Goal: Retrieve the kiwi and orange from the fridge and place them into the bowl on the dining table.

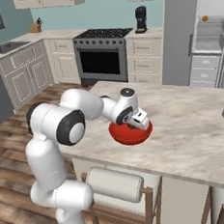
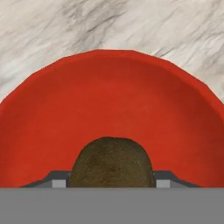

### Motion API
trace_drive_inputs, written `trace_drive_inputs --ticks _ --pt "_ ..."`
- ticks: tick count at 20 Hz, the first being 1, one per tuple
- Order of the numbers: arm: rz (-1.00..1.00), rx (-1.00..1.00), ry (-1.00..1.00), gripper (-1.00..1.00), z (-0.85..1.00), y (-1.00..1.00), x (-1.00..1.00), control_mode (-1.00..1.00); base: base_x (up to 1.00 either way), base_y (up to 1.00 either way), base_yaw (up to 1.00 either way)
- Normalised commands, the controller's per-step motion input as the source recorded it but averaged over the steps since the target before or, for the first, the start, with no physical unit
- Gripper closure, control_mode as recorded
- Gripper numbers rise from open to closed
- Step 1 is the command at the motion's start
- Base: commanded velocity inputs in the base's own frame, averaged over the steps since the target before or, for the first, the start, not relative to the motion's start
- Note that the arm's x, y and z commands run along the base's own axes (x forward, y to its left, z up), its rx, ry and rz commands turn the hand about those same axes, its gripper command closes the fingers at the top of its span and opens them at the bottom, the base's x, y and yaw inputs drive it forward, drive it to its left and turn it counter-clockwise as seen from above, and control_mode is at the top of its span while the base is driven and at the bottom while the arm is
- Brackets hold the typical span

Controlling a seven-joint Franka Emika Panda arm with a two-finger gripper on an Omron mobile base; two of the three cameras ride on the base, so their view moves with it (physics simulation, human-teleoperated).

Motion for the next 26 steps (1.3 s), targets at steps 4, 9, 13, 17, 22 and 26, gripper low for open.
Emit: trace_drive_inputs --ticks 4,9,13,17,22,26 --pt "-0.06 0.00 0.00 1.00 -0.28 -0.01 0.22 -1.00 0.00 0.00 0.00" --pt "-0.07 0.00 0.01 1.00 -0.29 0.00 0.21 -1.00 0.00 0.00 0.00" --pt "-0.07 0.00 0.01 1.00 -0.28 0.00 0.20 -1.00 0.00 0.00 0.00" --pt "-0.08 0.00 0.01 -1.00 -0.15 0.00 0.19 -1.00 0.00 0.00 0.00" --pt "-0.10 0.00 0.01 -1.00 0.04 -0.01 0.02 -1.00 0.00 0.00 0.00" --pt "-0.07 0.00 0.02 -1.00 0.38 0.00 -0.20 -1.00 0.00 0.00 0.00"
